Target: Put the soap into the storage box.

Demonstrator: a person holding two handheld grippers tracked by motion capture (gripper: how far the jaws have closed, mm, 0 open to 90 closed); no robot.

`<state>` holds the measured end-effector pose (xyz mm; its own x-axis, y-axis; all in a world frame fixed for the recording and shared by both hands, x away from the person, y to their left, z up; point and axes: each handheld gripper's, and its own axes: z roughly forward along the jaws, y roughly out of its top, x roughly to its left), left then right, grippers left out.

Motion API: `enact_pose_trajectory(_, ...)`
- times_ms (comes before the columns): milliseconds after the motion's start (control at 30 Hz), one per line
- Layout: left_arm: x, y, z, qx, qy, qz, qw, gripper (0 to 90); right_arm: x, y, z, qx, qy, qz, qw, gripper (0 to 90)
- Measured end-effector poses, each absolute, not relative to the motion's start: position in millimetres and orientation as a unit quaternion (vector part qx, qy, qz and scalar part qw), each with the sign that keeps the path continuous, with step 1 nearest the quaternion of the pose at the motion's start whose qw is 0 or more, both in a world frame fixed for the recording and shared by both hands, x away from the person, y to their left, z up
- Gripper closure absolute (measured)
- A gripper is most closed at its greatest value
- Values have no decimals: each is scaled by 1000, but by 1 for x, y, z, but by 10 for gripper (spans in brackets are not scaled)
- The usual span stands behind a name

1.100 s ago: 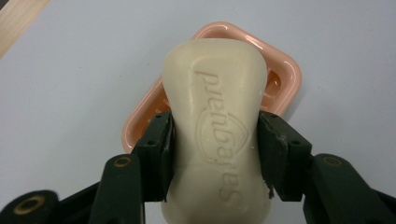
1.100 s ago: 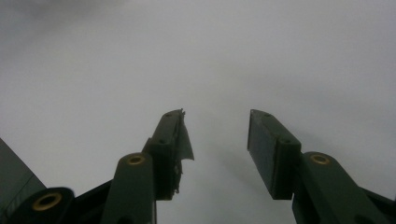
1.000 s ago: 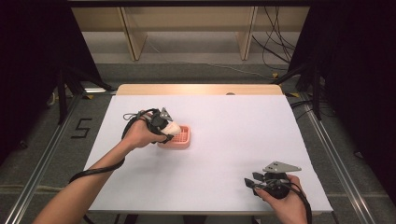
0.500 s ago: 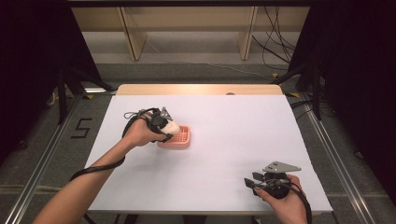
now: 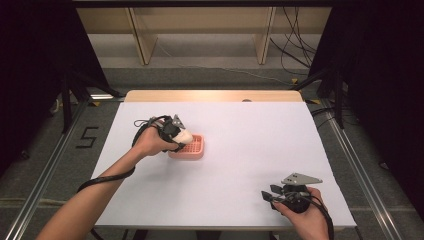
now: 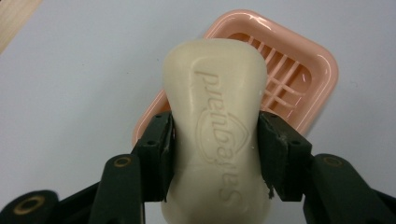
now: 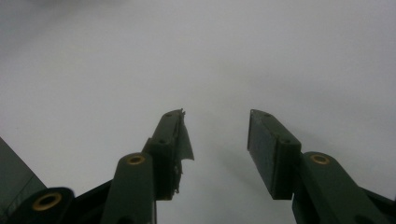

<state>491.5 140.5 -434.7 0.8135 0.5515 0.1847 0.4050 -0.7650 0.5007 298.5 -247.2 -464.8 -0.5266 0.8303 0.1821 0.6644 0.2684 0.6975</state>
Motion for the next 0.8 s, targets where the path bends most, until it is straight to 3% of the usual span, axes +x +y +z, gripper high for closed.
enact_pose_trajectory(800, 497, 134, -435, 929, 247, 161, 223, 487, 298, -247, -465, 474, 790, 374, 110, 560)
